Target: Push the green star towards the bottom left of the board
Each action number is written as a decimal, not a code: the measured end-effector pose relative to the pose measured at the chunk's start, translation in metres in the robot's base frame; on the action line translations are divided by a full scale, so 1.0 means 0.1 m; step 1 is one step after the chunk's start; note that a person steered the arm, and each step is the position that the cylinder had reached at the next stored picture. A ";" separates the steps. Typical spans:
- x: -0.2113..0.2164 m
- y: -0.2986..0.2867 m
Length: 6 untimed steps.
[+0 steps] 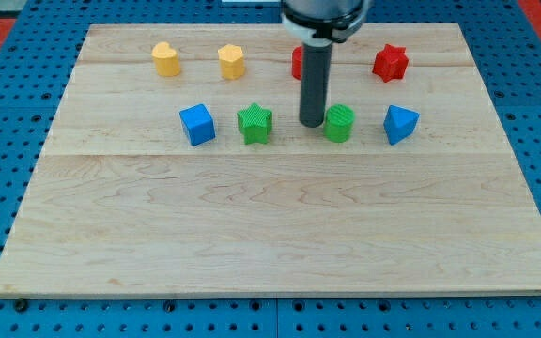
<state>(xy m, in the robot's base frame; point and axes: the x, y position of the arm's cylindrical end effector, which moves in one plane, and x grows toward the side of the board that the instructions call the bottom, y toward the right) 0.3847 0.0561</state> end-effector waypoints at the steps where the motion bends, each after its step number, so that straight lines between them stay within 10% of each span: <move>1: -0.01 -0.33; 5: 0.93 -2.22; 6: 0.57 -2.55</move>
